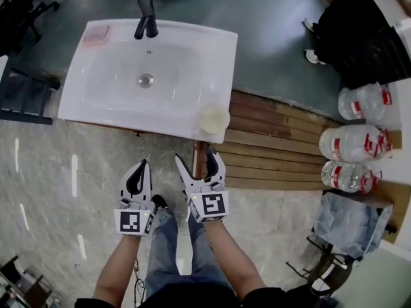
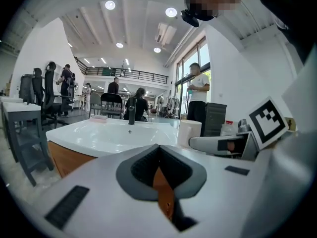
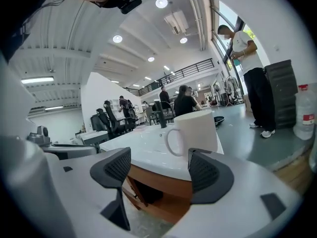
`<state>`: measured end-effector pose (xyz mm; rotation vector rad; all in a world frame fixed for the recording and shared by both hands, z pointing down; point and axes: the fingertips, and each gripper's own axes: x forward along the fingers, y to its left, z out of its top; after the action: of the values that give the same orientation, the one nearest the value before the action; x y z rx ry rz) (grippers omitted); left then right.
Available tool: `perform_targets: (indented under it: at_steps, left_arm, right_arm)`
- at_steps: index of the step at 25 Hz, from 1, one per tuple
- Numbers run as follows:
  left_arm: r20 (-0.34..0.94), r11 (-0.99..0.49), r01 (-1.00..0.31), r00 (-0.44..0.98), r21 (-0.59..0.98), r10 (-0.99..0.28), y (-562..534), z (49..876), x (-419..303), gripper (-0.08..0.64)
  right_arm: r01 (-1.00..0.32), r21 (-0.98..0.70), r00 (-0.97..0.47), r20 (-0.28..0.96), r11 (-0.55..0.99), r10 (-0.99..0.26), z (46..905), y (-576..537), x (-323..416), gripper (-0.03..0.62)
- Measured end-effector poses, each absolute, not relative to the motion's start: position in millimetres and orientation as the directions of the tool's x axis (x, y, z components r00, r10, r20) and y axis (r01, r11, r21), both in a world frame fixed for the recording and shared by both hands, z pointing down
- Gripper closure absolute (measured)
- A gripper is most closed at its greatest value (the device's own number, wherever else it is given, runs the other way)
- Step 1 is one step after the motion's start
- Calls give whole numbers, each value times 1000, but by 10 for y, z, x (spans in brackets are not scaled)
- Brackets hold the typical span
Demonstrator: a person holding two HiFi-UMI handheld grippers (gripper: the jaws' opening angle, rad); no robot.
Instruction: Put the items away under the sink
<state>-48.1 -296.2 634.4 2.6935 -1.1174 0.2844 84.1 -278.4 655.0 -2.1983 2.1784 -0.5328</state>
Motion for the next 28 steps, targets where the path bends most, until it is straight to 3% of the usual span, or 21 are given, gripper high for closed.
perform_targets:
  at_steps: [8, 12, 16, 28]
  left_arm:
    - [274, -686, -718, 688, 120, -672, -3139, 6575, -461, 554]
    - [291, -680, -722, 682, 123, -671, -3136, 6638, -494, 554]
    - [302, -676, -727, 676, 121, -672, -3122, 6670, -551, 553]
    - [298, -642, -758, 643, 115, -706, -3083, 6552, -779, 554]
  right_arm:
    - [-989, -138, 26, 244, -61, -970, 6584, -3174, 938, 364]
    - [-990, -118, 44, 240, -74, -970, 6536, -3301, 917, 397]
    - [-986, -106, 105, 223, -131, -969, 6502, -3329, 1024, 544]
    - [-1000, -29, 2, 181, -7, -984, 6384, -3205, 829, 560]
